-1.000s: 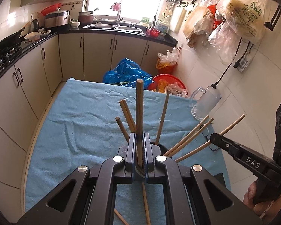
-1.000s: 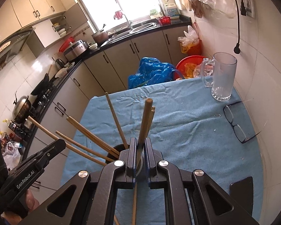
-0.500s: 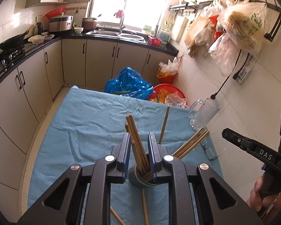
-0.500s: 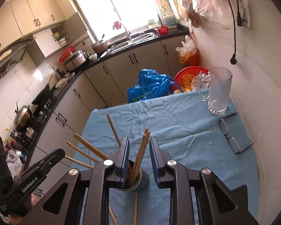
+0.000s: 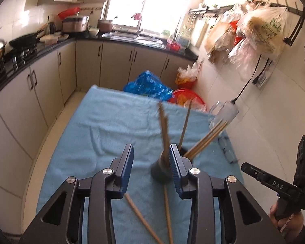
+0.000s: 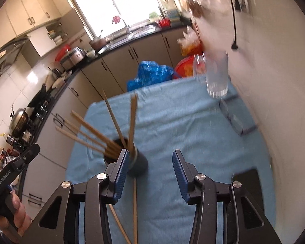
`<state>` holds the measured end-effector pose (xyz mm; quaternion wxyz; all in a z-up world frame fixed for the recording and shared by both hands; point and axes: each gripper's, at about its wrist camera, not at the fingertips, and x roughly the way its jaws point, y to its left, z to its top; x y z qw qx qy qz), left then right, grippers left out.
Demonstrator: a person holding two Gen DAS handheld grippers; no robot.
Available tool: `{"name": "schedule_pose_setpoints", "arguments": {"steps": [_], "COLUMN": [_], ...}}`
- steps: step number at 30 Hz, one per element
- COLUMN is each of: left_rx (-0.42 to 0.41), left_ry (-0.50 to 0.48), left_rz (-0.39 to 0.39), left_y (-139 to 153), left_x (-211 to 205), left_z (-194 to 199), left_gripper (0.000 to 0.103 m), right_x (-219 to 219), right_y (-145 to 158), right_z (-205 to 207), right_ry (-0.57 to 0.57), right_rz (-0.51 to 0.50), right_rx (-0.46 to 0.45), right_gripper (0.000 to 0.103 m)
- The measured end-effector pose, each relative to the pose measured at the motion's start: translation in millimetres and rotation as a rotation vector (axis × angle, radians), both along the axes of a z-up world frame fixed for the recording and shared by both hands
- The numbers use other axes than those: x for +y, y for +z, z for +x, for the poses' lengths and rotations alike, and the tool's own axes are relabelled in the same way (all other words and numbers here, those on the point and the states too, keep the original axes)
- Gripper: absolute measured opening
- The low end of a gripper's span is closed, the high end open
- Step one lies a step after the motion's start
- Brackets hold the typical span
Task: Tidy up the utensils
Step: 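Move both open tools down to the last two chopsticks on the cloth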
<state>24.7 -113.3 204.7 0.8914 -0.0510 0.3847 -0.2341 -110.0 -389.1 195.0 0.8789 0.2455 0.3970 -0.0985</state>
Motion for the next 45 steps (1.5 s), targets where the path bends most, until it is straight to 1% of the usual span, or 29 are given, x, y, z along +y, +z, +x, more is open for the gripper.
{"name": "schedule_pose_setpoints", "arguments": {"steps": [3, 5, 7, 11, 13, 17, 19, 23, 24, 29, 31, 33, 36, 40, 43, 45], "left_rx": [0.069, 0.145, 0.194, 0.267, 0.281, 0.278, 0.276, 0.277, 0.279, 0.281, 0.286, 0.296, 0.311, 0.337, 0.384, 0.421], "left_ry": [0.010, 0.017, 0.017, 0.022, 0.028, 0.036, 0.042, 0.064, 0.071, 0.078, 0.077, 0.073, 0.051, -0.012, -0.068, -0.077], "left_rz": [0.030, 0.031, 0.036, 0.056, 0.061, 0.072, 0.077, 0.078, 0.078, 0.087, 0.091, 0.091, 0.096, 0.109, 0.118, 0.125], "left_y": [-25, -44, -57, -78, -83, -85, -84, -83, -84, -85, -86, -89, -92, -102, -117, -128], "left_x": [12, 21, 28, 44, 52, 71, 80, 98, 104, 117, 121, 122, 117, 98, 79, 67], "left_z": [-7, -10, -13, -20, -24, -32, -33, -33, -33, -32, -30, -28, -25, -19, -14, -10], "left_gripper": [0.034, 0.034, 0.034, 0.034, 0.034, 0.034, 0.034, 0.034, 0.034, 0.034, 0.034, 0.034, 0.034, 0.034, 0.034, 0.034], "right_x": [11, 18, 24, 39, 47, 63, 71, 86, 90, 104, 108, 113, 123, 122, 117, 112], "right_y": [-31, -49, -67, -97, -108, -130, -136, -147, -150, -163, -168, -173, -175, -174, -174, -174], "right_z": [-8, -11, -10, -5, -1, 9, 16, 34, 37, 48, 50, 51, 50, 39, 24, 12], "right_ry": [0.010, 0.019, 0.029, 0.051, 0.065, 0.085, 0.098, 0.134, 0.146, 0.164, 0.166, 0.177, 0.200, 0.213, 0.214, 0.221], "right_rz": [0.034, 0.048, 0.084, 0.116, 0.125, 0.124, 0.119, 0.091, 0.087, 0.053, 0.046, 0.044, -0.012, -0.038, -0.032, -0.029], "right_rx": [0.069, 0.107, 0.150, 0.217, 0.245, 0.297, 0.310, 0.335, 0.343, 0.379, 0.393, 0.403, 0.411, 0.429, 0.443, 0.445], "right_gripper": [0.048, 0.048, 0.048, 0.048, 0.048, 0.048, 0.042, 0.037, 0.034, 0.026, 0.018, 0.014, 0.008, 0.008, 0.008, 0.008]}}
